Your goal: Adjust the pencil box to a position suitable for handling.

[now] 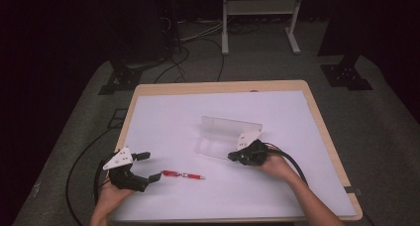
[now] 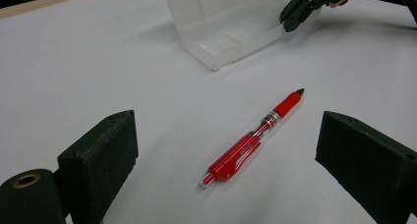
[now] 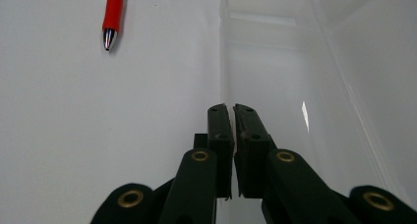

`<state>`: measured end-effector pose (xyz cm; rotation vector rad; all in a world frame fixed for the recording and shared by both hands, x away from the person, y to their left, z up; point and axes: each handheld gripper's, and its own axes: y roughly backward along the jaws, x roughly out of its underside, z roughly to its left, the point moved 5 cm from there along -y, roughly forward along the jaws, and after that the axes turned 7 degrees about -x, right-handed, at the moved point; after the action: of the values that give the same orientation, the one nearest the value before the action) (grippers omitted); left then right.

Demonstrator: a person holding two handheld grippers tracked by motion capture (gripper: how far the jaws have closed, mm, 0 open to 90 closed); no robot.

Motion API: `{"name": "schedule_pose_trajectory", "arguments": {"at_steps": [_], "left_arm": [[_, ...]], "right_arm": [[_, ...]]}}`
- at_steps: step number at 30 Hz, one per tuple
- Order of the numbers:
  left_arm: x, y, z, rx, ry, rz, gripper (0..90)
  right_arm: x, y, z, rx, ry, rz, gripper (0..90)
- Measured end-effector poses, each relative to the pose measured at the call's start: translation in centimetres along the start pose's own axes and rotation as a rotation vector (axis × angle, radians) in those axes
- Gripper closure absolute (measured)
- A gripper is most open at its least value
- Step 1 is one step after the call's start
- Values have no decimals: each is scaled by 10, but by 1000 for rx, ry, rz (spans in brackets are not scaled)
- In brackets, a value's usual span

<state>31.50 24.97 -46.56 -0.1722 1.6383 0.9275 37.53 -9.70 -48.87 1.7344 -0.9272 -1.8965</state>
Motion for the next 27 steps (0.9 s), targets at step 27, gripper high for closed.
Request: {"name": "schedule_pose_trajectory", "arguments": {"at_steps": [27], "left_arm": [[-2, -1, -3, 13, -8, 0, 81]], "right_arm": [[7, -3, 0, -47, -95, -22, 731]]}}
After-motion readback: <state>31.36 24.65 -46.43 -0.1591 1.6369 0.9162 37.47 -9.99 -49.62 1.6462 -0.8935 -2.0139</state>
